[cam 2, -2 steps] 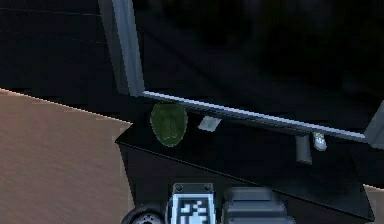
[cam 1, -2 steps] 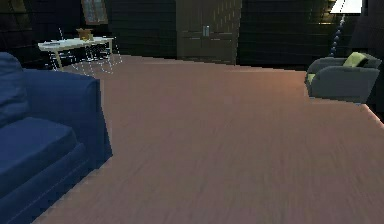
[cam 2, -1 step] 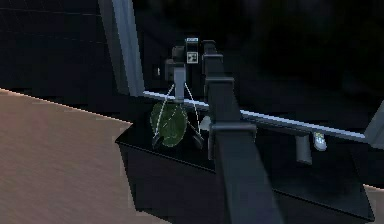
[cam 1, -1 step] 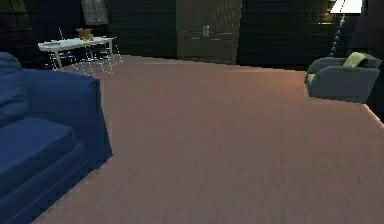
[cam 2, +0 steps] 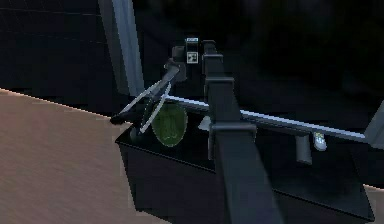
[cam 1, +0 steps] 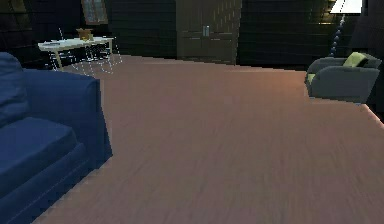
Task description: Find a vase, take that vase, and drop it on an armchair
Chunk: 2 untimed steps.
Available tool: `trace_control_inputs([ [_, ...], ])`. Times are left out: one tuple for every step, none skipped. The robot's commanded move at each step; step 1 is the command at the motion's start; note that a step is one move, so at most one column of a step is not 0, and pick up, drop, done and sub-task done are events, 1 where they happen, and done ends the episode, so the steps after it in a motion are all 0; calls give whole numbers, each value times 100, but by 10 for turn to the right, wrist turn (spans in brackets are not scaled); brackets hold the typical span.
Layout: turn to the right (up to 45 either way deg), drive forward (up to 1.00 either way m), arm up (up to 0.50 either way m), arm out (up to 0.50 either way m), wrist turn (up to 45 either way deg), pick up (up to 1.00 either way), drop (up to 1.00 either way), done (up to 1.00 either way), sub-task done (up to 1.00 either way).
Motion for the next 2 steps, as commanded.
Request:
trace_control_inputs([
  [0, 0, 0, 0, 450, 0, 0, 0, 0],
  [0, 0, 0, 0, 450, 0, 0, 0, 0],
])
